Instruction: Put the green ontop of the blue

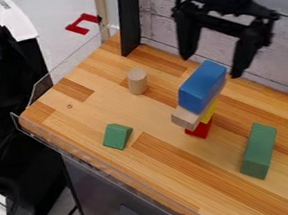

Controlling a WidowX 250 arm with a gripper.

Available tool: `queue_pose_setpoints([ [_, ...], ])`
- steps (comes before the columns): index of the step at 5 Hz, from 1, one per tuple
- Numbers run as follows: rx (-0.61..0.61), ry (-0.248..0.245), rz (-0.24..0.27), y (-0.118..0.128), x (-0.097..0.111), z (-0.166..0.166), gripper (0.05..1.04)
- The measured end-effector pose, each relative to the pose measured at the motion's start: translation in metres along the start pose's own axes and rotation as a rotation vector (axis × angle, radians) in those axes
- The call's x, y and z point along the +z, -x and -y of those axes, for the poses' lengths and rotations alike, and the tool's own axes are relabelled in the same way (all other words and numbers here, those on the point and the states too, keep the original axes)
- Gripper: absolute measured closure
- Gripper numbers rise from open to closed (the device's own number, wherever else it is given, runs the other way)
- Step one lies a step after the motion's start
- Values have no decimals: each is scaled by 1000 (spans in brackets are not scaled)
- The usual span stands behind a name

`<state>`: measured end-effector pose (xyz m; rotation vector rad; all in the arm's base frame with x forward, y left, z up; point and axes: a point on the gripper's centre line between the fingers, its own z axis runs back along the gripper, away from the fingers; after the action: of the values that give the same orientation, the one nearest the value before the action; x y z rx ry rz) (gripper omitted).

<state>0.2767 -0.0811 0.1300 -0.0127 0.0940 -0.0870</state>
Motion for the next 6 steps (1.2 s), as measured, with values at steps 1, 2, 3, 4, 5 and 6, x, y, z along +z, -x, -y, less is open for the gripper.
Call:
queue_pose_setpoints([
  [1,-18,-4,8,1,-2,19,83],
  [2,-16,-14,5,-8,-16,41,83],
  [3,-32,-5,3,-9,-21,53,83],
  [4,-6,18,-12,-13,-31,58,83],
  [5,15,50,-2,-16,-37,63,83],
  [6,46,48,-23,-16,-50,61,83],
])
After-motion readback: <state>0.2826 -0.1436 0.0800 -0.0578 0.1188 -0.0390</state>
